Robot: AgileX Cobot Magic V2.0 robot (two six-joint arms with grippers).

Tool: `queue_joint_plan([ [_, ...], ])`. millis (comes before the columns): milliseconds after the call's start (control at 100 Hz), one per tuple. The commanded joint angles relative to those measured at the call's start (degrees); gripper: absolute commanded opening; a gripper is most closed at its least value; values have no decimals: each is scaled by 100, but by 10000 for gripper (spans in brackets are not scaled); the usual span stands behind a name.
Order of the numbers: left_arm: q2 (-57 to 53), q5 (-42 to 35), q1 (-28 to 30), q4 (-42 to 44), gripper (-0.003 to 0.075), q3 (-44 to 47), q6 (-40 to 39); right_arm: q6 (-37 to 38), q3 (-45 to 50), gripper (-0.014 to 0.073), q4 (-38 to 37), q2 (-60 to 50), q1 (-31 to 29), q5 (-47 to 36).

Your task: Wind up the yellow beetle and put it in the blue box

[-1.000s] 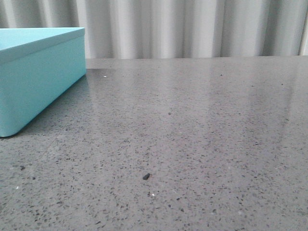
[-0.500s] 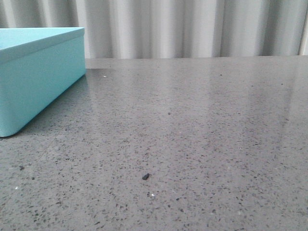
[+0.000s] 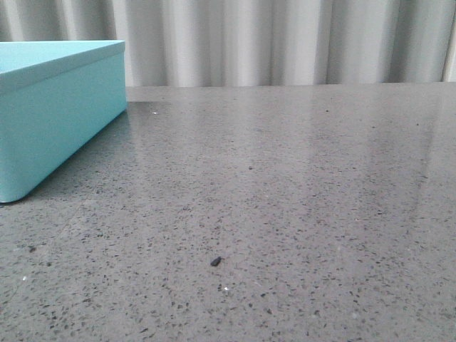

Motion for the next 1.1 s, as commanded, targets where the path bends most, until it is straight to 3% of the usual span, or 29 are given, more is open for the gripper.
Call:
queue_joint_plan([
  [0, 73, -226, 17, -80, -21, 146, -36, -38, -130, -41, 14, -2, 1, -403],
  [450, 73, -226, 17, -80, -21, 146, -36, -26, 216, -41, -103, -2, -173, -392],
  [740, 73, -226, 17, -80, -21, 146, -36, 79, 1736, -41, 399, -2, -1910, -1877],
  [920, 73, -226, 17, -80, -21, 146, -36, 88, 2146, -41, 399, -2, -2718, -1880],
  [1090, 73, -226, 17, -80, -21, 146, -36, 494, 2500, -41, 465, -2, -2932, -1802],
])
